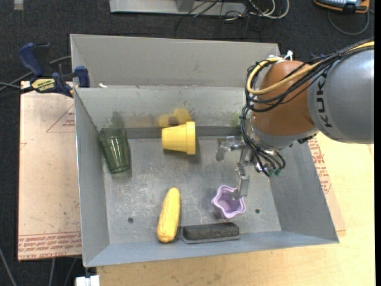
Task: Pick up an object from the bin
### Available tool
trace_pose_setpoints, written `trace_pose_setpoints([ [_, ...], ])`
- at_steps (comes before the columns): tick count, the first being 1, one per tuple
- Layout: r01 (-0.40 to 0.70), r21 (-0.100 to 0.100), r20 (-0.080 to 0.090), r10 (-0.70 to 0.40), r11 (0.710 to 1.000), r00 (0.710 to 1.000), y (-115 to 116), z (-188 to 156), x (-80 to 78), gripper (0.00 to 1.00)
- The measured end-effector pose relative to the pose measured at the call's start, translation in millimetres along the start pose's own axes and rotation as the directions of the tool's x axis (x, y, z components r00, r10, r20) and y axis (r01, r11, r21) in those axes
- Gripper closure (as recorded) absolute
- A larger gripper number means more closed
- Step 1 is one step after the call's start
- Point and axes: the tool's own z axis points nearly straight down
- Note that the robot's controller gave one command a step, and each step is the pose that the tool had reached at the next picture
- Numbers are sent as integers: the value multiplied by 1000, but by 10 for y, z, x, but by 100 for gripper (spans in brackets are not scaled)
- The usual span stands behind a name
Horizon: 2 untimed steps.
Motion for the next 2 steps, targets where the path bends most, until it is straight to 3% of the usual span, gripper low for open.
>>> trace_pose_setpoints([
  [1, -111, 1, 4, 111, 994, 994, 50, 484, 424, 0],
  [2, -33, 3, 21, 33, 999, 999, 52, 618, 573, 0],
])
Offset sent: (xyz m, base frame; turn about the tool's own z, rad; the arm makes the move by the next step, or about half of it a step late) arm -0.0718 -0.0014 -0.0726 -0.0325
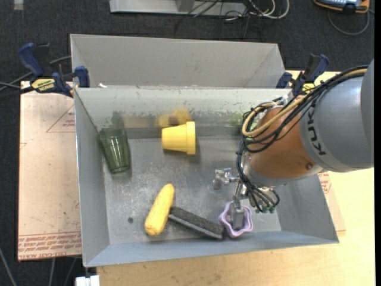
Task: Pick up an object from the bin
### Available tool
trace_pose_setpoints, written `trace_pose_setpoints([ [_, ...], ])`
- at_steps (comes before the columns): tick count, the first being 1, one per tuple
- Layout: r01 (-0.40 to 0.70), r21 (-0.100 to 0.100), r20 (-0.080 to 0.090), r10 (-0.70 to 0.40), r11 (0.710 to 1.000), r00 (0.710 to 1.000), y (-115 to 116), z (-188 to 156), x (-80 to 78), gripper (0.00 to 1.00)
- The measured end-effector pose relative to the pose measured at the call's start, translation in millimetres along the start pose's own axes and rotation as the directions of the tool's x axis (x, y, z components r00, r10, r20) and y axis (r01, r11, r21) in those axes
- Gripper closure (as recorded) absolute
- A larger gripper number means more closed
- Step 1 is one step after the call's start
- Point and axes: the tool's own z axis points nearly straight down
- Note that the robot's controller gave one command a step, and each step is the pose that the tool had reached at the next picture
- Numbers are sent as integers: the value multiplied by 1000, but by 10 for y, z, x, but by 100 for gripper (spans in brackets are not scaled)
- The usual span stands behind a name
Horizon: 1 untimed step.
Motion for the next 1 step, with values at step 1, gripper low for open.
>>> trace_pose_setpoints([
  [1, 10, -2, -8, -10, 1000, 1000, 11, 54, 105, 0],
])
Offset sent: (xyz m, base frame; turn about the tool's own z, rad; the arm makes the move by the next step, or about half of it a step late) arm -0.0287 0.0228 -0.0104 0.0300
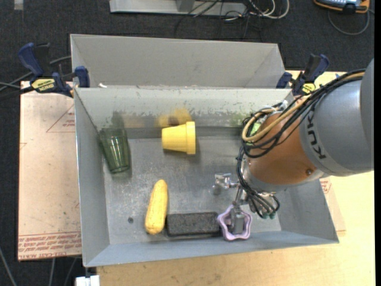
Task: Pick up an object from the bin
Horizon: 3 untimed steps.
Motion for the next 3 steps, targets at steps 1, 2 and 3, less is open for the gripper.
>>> trace_pose_setpoints([
  [1, -39, 0, 9, 39, 999, 999, 239, -26, 131, 100],
  [2, -39, 0, 9, 39, 999, 999, 240, -25, 131, 100],
  [3, -21, 0, 11, 21, 1000, 1000, 179, -1105, 56, 100],
])
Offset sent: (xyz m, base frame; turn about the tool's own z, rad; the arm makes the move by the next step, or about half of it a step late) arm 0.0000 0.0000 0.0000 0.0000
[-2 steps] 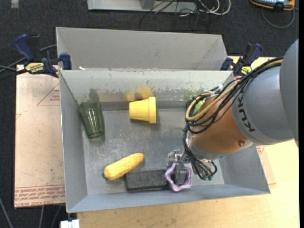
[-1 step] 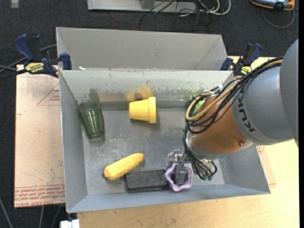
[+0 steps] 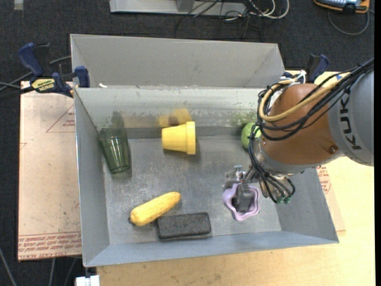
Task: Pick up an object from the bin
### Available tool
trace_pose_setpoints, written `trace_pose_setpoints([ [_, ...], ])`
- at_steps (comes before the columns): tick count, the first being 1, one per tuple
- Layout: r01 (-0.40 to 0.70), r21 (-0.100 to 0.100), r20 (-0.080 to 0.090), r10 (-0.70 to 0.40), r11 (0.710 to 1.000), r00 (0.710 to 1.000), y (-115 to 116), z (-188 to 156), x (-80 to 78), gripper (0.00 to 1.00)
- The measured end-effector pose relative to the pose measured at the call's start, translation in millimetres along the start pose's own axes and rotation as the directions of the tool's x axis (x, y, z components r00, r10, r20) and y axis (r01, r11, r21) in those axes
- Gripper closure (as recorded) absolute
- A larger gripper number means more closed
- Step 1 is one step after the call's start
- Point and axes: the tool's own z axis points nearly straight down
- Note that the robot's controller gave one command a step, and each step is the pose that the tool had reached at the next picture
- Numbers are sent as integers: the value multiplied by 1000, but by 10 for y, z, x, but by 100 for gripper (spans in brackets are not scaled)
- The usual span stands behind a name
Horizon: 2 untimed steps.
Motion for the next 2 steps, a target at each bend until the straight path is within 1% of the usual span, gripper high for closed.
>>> trace_pose_setpoints([
  [1, 0, 0, 0, 0, 1000, 1000, 0, 0, 0, 100],
  [2, 26, 0, 4, -26, 1000, 1000, -100, -1342, -45, 100],
])
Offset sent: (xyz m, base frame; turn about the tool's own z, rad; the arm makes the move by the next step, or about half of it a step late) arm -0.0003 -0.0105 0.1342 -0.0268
